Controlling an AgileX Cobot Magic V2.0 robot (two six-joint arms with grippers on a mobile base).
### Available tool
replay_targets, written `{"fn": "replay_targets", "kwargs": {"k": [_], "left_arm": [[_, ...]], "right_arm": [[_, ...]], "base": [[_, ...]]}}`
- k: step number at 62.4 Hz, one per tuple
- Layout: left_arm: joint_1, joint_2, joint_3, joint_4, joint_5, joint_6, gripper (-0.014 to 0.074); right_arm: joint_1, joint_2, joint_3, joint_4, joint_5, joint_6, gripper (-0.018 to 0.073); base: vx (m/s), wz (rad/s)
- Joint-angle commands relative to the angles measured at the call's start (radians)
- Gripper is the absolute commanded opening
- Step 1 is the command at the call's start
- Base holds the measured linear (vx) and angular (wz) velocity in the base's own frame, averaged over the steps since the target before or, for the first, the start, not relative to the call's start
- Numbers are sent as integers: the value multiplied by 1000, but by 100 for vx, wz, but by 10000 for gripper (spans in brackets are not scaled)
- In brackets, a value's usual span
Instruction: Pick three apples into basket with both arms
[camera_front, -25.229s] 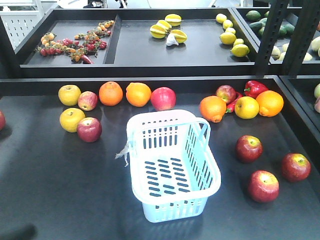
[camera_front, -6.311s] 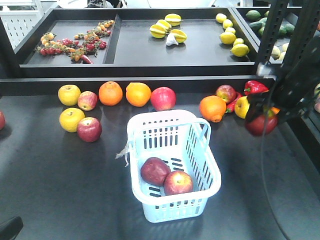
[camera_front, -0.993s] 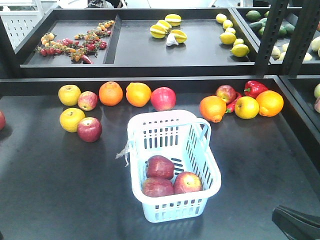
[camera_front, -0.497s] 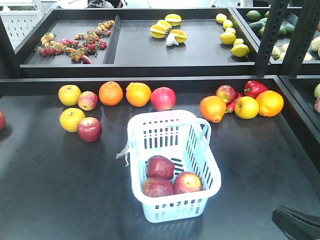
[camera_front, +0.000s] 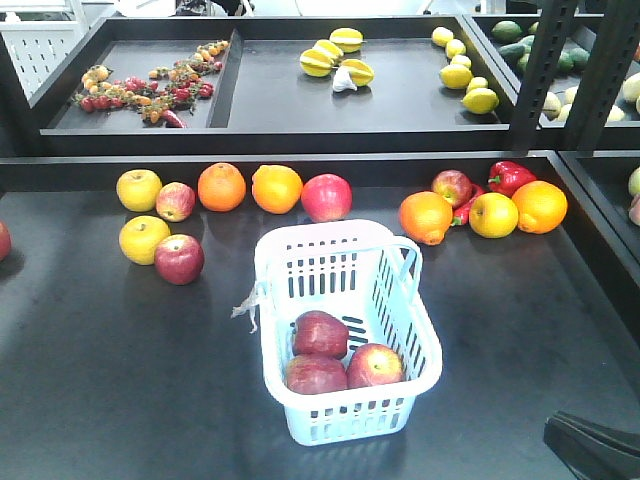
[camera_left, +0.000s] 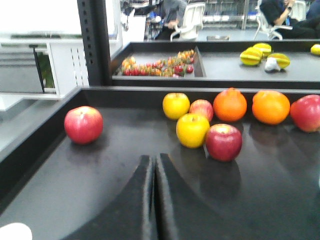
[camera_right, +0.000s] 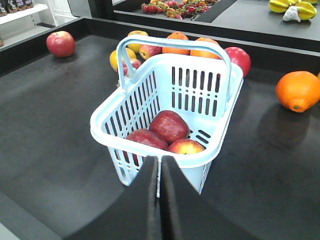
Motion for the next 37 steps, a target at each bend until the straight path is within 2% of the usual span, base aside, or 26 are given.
{"fn": "replay_targets", "kwargs": {"k": [1, 37], "left_arm": [[3, -23, 29, 5, -100, -14, -7], [3, -23, 28, 7, -104, -12, -7]], "right_arm": [[1, 10, -27, 13, -52, 0, -3], [1, 10, -27, 13, -52, 0, -3]], "base": [[0, 0], [0, 0]]}}
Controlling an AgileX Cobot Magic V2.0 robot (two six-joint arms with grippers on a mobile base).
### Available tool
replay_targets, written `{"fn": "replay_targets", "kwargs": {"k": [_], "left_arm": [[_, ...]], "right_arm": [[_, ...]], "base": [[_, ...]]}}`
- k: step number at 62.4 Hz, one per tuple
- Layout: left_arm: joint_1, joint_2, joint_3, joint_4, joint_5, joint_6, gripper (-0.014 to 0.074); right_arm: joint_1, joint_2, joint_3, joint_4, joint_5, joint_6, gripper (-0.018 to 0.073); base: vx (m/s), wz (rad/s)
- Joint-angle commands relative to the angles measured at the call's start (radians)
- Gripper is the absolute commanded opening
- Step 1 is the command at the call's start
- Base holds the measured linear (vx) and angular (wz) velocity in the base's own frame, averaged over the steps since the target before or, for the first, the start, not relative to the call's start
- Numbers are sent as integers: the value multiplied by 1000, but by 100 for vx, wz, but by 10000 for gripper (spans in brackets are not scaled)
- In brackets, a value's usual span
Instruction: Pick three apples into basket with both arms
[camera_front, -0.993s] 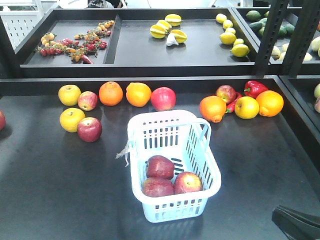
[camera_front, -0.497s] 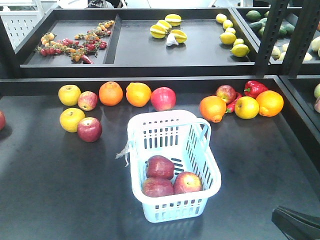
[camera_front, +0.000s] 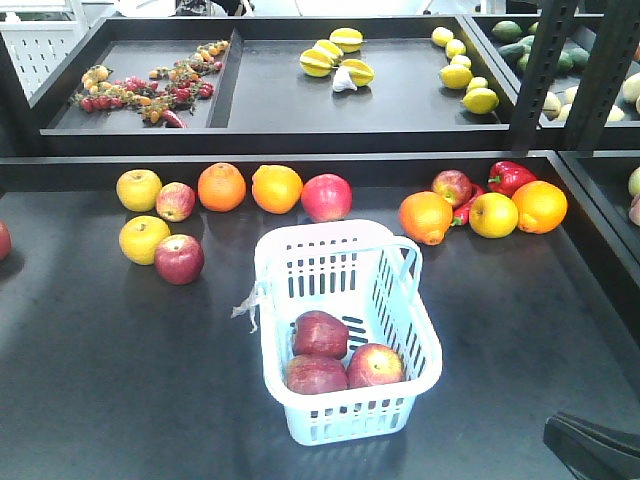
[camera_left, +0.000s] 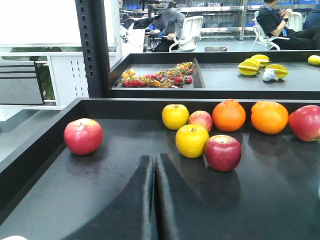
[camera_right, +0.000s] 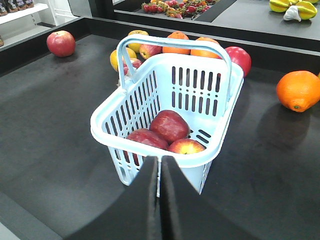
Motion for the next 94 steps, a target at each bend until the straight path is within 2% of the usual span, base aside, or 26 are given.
{"fn": "replay_targets", "kwargs": {"k": [1, 29, 36, 40, 55, 62, 69, 80, 94], "left_arm": [[3, -23, 28, 0, -81, -7, -7], [3, -23, 28, 0, -81, -7, -7], [3, -23, 28, 0, -81, -7, -7], [3, -23, 28, 0, -81, -7, -7], [3, -23, 28, 0, -81, -7, -7], [3, -23, 28, 0, -81, -7, -7], [3, -23, 28, 0, -81, -7, -6], [3, -22, 28, 0, -80, -6, -6], [3, -22, 28, 0, -78, -6, -6]], "right_arm": [[1, 10, -27, 13, -51, 0, -3], [1, 10, -26, 13, -52, 0, -3], [-3, 10, -13, -47, -55, 19, -3], [-18, 10, 16, -112, -78, 129, -3], [-98, -82, 204, -523, -138, 767, -3], [-140, -152, 271, -620, -138, 892, -3], [-214, -226, 280, -637, -119, 887, -3], [-374, -342, 280, -667, -146, 886, -3], [-386, -344, 280, -699, -303, 822, -3]], "base": [[0, 0], [0, 0], [0, 0], [0, 0], [0, 0], [0, 0], [0, 0], [0, 0], [0, 0]]}}
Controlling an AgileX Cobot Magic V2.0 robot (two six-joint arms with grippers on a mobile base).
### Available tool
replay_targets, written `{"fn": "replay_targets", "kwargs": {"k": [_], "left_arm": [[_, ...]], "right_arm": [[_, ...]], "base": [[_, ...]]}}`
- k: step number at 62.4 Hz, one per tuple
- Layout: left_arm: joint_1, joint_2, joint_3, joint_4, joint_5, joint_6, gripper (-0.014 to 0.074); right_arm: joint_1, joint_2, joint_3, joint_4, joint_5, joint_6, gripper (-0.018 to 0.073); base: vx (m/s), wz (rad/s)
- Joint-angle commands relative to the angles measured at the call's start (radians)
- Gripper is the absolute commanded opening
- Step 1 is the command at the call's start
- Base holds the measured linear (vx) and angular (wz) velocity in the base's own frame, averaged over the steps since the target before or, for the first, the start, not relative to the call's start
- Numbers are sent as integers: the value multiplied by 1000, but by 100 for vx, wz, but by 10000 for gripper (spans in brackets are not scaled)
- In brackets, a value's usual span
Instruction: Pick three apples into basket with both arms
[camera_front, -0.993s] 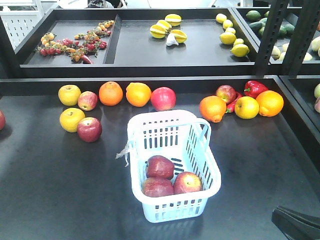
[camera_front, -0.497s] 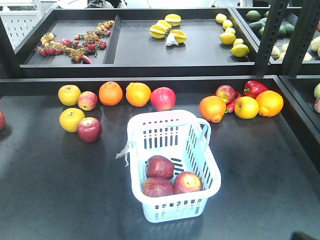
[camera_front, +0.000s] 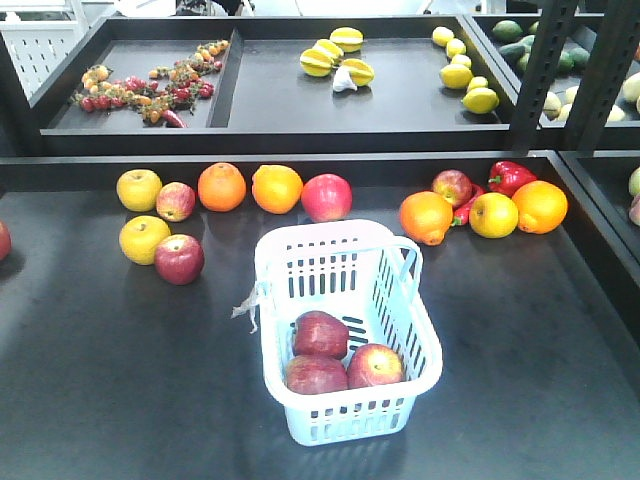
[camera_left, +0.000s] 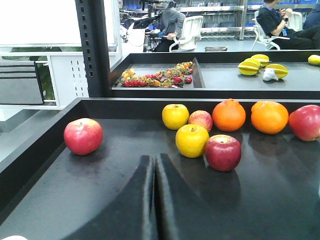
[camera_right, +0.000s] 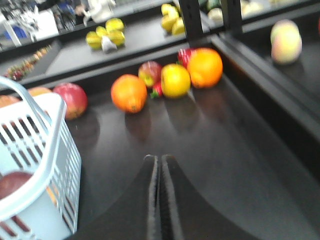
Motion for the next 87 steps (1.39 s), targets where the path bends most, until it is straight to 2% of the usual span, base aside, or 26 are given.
{"fn": "replay_targets", "kwargs": {"k": [1, 12, 18, 87], "left_arm": [[3, -22, 28, 0, -78, -5, -6], [3, -22, 28, 0, -78, -5, -6], [3, -22, 28, 0, -78, -5, -6], [3, -22, 28, 0, -78, -5, -6]], "right_arm": [[-6, -9, 10, -22, -174, -50, -3], [-6, -9, 10, -25, -335, -140, -3], [-6, -9, 10, -25, -364, -169, -3], [-6, -8, 10, -20, -370, -163, -3]], "base": [[0, 0], [0, 0], [0, 0], [0, 0]]}}
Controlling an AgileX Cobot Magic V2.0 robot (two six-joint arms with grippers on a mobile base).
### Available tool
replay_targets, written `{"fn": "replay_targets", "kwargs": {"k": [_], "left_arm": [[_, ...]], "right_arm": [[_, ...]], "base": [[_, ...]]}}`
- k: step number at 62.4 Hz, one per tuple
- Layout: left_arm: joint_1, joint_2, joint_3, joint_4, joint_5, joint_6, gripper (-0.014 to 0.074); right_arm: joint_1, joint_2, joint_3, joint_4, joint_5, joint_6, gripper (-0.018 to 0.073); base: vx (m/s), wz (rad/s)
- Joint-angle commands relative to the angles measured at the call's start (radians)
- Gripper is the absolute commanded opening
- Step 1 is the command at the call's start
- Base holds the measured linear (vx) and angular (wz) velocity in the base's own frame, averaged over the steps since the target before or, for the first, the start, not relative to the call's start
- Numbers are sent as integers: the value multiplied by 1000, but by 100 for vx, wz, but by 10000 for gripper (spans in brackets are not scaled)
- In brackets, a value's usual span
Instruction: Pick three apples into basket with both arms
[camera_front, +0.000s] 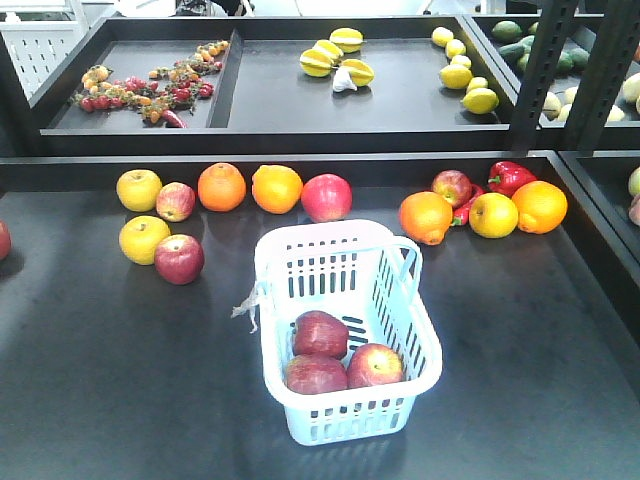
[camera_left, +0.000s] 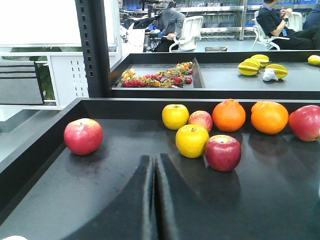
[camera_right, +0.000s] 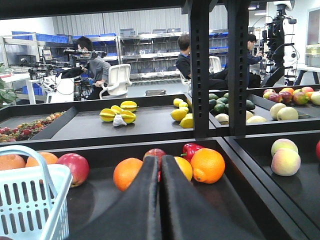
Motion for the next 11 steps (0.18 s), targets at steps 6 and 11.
{"fn": "replay_targets", "kwargs": {"k": [6, 11], "left_arm": [[3, -22, 28, 0, -78, -5, -6], [3, -22, 28, 0, -78, -5, -6]], "right_arm": [[-5, -8, 10, -4, -82, -6, -3], [-5, -8, 10, -4, -82, -6, -3]], "base": [[0, 0], [0, 0]]}}
